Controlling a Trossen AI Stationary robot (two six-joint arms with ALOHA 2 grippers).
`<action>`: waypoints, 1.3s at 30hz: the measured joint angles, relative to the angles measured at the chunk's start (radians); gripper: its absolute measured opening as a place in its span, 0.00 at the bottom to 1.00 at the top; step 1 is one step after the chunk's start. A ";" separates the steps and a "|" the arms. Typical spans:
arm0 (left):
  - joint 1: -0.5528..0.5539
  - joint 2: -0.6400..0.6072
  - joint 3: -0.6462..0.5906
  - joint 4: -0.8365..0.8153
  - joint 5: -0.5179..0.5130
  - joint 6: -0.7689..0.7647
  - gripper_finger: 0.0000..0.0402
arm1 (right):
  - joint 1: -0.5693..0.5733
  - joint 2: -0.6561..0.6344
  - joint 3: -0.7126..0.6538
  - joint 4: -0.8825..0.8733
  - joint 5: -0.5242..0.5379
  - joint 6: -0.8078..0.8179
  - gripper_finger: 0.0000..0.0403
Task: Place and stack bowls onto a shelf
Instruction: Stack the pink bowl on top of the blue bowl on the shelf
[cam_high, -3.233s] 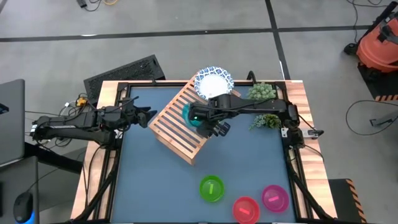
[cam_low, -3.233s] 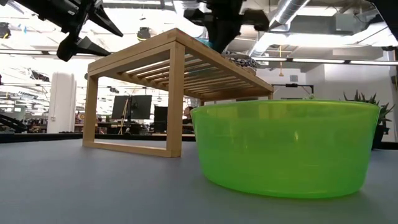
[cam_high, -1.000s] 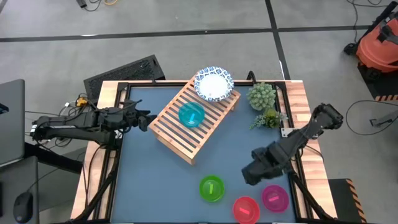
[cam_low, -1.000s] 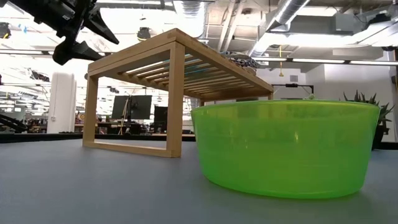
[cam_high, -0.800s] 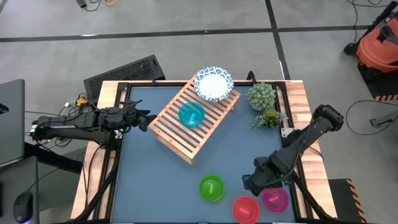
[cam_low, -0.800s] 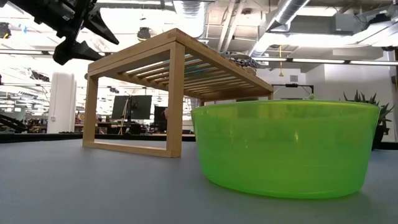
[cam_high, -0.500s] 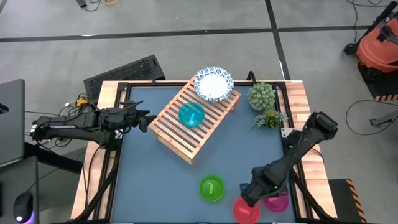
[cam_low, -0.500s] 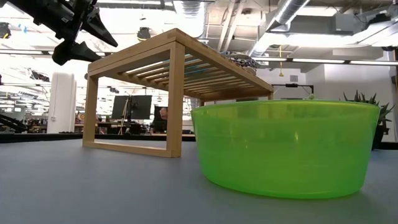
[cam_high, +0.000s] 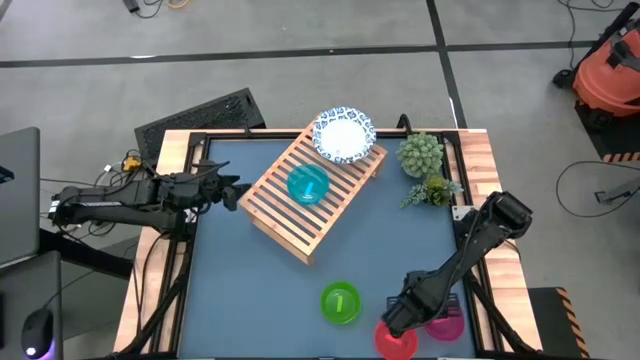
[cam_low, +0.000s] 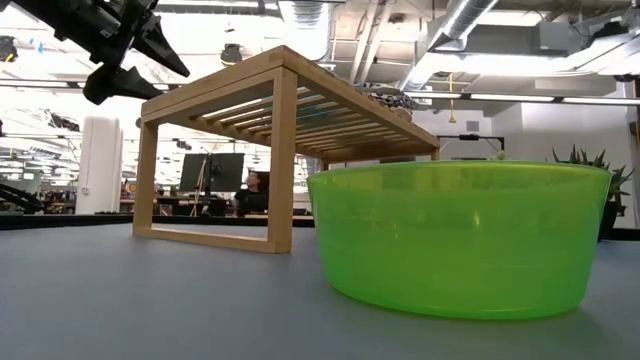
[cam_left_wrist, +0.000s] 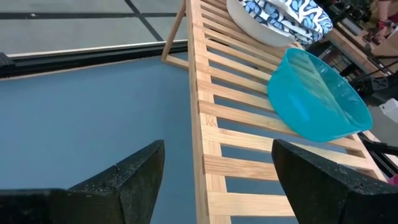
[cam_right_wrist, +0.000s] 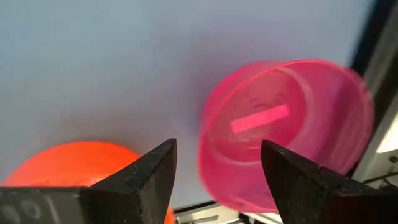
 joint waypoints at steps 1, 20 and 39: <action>0.000 0.000 0.000 0.000 -0.001 0.000 0.70 | 0.000 -0.002 0.000 -0.006 -0.006 0.004 0.65; 0.000 0.000 0.000 0.005 -0.040 0.007 0.70 | -0.020 -0.132 -0.227 0.220 0.016 0.010 0.62; 0.000 0.000 0.000 0.005 -0.088 0.046 0.70 | -0.020 -0.132 -0.227 0.219 -0.033 0.011 0.28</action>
